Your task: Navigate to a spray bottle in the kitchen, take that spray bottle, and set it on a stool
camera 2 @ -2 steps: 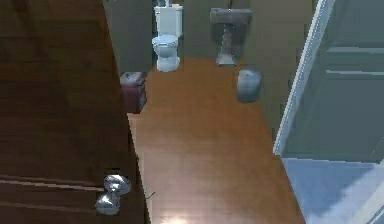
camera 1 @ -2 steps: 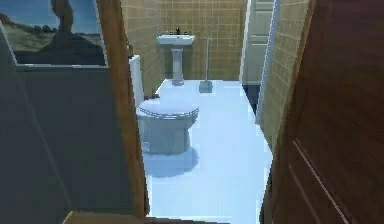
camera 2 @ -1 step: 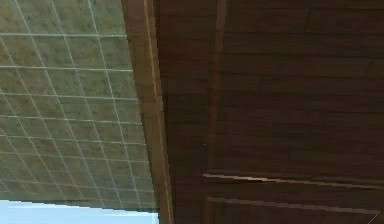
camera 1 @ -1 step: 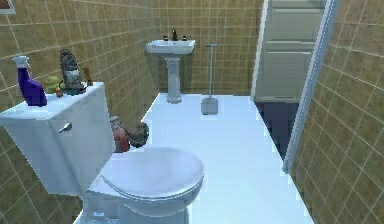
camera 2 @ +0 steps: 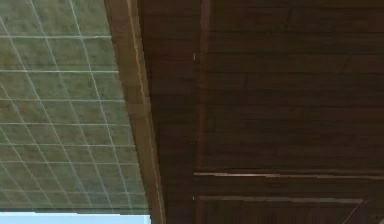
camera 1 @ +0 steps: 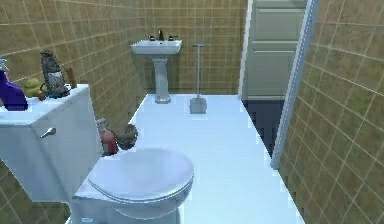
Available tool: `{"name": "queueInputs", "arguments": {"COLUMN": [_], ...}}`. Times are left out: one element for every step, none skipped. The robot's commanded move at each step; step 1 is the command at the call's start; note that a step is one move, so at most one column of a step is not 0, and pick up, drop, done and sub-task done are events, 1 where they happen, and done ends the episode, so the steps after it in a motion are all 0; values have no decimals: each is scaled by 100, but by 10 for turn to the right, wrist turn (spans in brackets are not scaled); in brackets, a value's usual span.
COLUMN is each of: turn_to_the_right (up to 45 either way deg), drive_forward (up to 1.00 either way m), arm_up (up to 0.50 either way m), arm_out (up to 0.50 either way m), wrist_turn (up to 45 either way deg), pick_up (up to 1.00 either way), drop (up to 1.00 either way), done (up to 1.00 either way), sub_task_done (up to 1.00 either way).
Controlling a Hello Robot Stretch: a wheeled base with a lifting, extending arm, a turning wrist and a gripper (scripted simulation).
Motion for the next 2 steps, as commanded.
{"name": "queueInputs", "arguments": {"turn_to_the_right": [0,450], "drive_forward": [40,0], "arm_up": [0,0], "arm_out": [0,0], "wrist_turn": [0,0], "pick_up": [0,0], "drop": [0,0], "done": [0,0], "sub_task_done": [0,0]}}
